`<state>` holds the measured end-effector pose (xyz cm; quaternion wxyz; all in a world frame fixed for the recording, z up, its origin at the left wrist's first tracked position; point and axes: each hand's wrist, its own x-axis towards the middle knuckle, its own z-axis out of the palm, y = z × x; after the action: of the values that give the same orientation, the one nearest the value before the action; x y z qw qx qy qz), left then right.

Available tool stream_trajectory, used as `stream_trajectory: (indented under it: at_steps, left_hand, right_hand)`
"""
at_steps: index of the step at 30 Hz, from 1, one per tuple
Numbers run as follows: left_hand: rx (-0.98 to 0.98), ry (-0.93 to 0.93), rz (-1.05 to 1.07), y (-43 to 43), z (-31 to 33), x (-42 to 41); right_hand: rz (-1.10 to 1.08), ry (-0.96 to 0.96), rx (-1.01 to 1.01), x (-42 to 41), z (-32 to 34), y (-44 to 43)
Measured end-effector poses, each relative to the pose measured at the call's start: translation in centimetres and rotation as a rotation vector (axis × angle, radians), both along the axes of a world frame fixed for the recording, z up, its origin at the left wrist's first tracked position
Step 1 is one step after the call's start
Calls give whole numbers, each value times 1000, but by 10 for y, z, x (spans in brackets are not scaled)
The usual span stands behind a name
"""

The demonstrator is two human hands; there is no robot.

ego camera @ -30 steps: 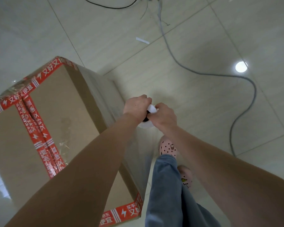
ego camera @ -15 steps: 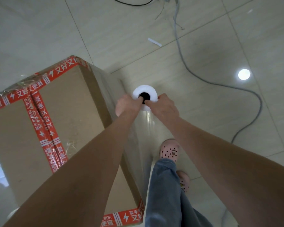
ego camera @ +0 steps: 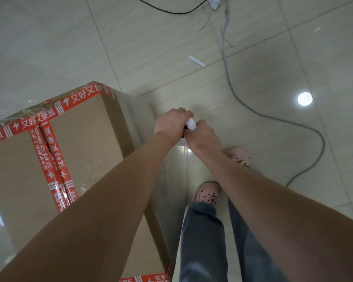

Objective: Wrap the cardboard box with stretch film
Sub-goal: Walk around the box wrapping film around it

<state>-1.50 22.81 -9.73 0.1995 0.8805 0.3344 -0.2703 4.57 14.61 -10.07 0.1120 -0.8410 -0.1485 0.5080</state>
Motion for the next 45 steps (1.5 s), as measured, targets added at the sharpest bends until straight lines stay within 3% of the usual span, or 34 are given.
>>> stream_trajectory:
  at_steps: [5, 8, 13, 17, 23, 27, 35, 45]
  left_hand:
    - [76, 41, -96, 15, -2, 11]
    - [99, 30, -18, 23, -4, 10]
    - [90, 8, 450, 41, -3, -2]
    - [97, 22, 790, 59, -2, -9]
    - [93, 43, 1083, 87, -5, -25]
    - [105, 173, 873, 100, 3, -28]
    - [124, 172, 179, 105, 24, -8]
    - [52, 196, -132, 139, 18, 10]
  right_hand:
    - [130, -54, 13, 12, -2, 9]
    - [185, -86, 43, 21, 1, 18]
    - [240, -116, 163, 28, 3, 51]
    - [244, -30, 171, 32, 3, 72]
    - [301, 119, 166, 25, 0, 105]
    - [296, 126, 153, 15, -3, 123]
    - [368, 57, 65, 8, 0, 129]
    - [386, 19, 42, 25, 1, 151]
